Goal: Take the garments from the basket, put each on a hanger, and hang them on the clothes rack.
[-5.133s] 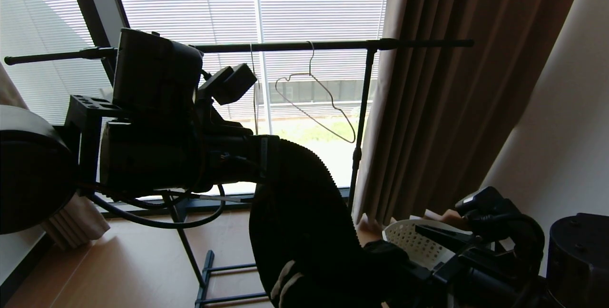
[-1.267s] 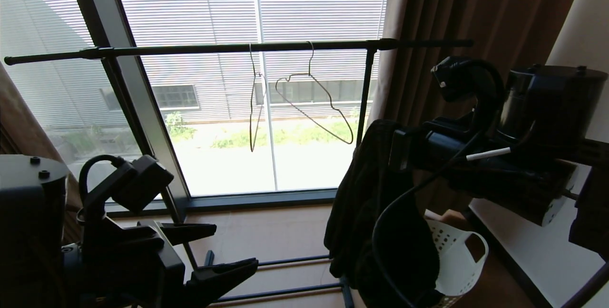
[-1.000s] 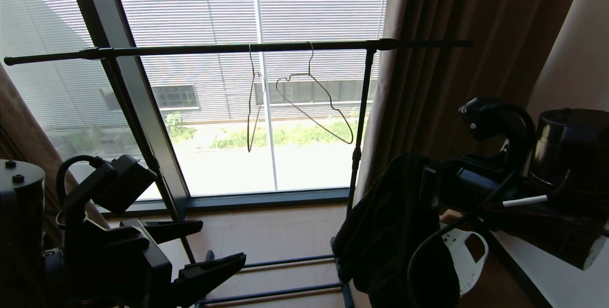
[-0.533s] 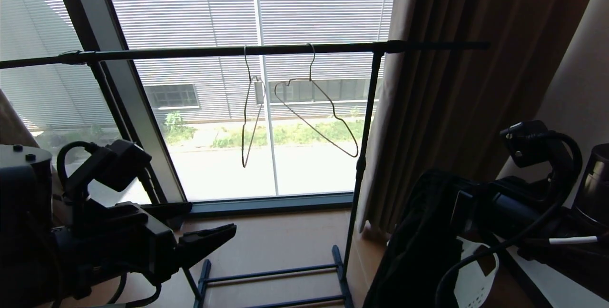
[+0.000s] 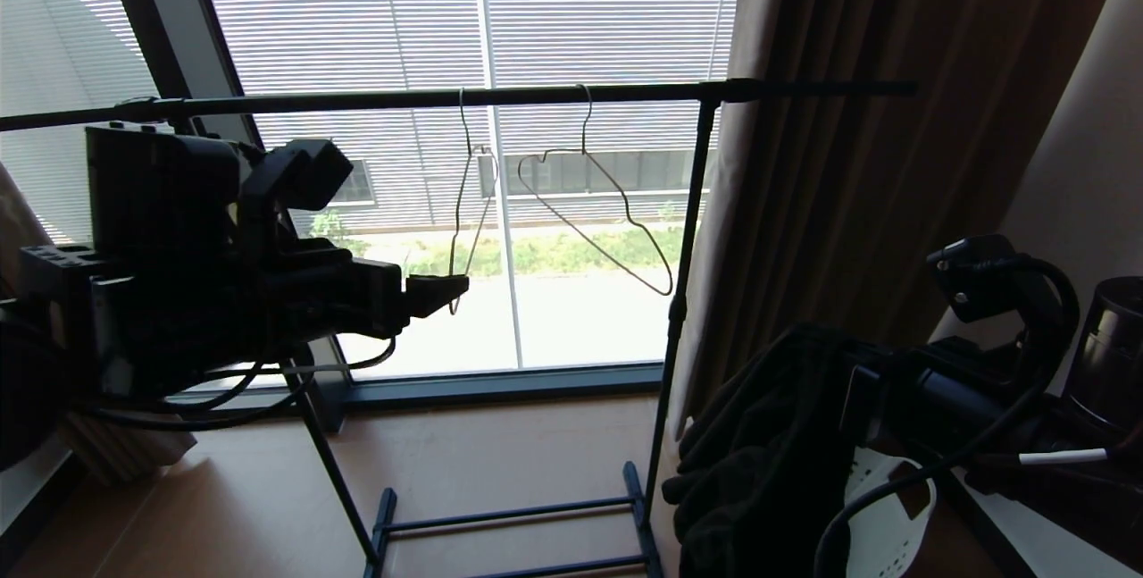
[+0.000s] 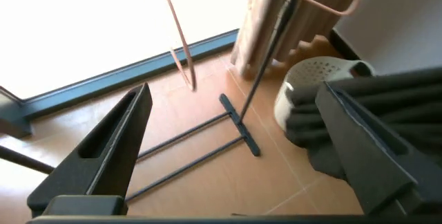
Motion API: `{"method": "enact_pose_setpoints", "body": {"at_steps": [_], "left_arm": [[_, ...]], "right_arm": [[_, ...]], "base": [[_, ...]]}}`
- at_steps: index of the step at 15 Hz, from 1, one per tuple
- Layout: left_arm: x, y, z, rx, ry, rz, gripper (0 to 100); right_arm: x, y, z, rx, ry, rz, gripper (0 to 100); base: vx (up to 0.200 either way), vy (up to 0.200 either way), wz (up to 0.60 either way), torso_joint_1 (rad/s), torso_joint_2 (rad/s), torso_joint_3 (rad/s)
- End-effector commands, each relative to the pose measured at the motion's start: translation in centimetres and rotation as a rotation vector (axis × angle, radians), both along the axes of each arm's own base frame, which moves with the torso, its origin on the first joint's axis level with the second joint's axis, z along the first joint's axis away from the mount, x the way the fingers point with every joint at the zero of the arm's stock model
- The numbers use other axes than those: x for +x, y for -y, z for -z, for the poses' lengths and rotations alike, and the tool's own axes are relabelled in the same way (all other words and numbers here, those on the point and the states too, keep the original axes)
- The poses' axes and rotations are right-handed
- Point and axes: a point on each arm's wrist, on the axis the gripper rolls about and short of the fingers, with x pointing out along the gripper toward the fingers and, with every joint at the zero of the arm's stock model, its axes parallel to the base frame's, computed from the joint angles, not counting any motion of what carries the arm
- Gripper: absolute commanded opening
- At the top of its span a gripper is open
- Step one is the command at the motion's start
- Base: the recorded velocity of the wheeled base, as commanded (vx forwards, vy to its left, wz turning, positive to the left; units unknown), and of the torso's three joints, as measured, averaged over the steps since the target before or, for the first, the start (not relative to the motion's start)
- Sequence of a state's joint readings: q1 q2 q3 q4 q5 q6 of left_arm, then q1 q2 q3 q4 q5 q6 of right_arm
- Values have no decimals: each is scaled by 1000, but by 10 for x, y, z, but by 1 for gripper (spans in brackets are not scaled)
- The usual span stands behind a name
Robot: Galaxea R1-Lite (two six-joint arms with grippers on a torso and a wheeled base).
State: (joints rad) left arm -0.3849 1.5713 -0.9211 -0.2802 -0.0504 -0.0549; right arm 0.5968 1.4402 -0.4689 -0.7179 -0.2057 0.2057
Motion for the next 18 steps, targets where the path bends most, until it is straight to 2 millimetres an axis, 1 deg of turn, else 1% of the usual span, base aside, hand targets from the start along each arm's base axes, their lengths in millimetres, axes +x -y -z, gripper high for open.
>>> {"method": "enact_pose_setpoints", "body": {"at_steps": [1, 3, 4, 5, 8, 11, 15, 18], "left_arm": [[75, 13, 17, 105, 16, -70, 100], [92, 16, 12, 101, 48, -83, 100], [94, 17, 12, 101, 51, -83, 100], [104, 20, 20, 113, 40, -91, 100], [124, 23, 33, 129, 36, -136, 100], [141, 26, 35, 126, 57, -169, 100], [145, 27, 34, 121, 64, -170, 100], [153, 24, 40, 122, 57, -198, 100]], "right_arm": [[0, 0, 0, -1, -1, 0, 0], [0, 1, -1, 2, 3, 1, 0], [0, 1, -1, 2, 3, 1, 0], [0, 1, -1, 2, 3, 4, 0], [0, 1, 0, -1, -1, 4, 0], [1, 0, 2, -5, -8, 3, 0], [3, -1, 6, -9, -16, 3, 0], [3, -1, 6, -7, -12, 1, 0]], "base": [[0, 0, 0, 0, 0, 0], [0, 0, 0, 0, 0, 0], [0, 0, 0, 0, 0, 0], [0, 0, 0, 0, 0, 0], [0, 0, 0, 0, 0, 0], [0, 0, 0, 0, 0, 0], [0, 0, 0, 0, 0, 0], [0, 0, 0, 0, 0, 0]]}}
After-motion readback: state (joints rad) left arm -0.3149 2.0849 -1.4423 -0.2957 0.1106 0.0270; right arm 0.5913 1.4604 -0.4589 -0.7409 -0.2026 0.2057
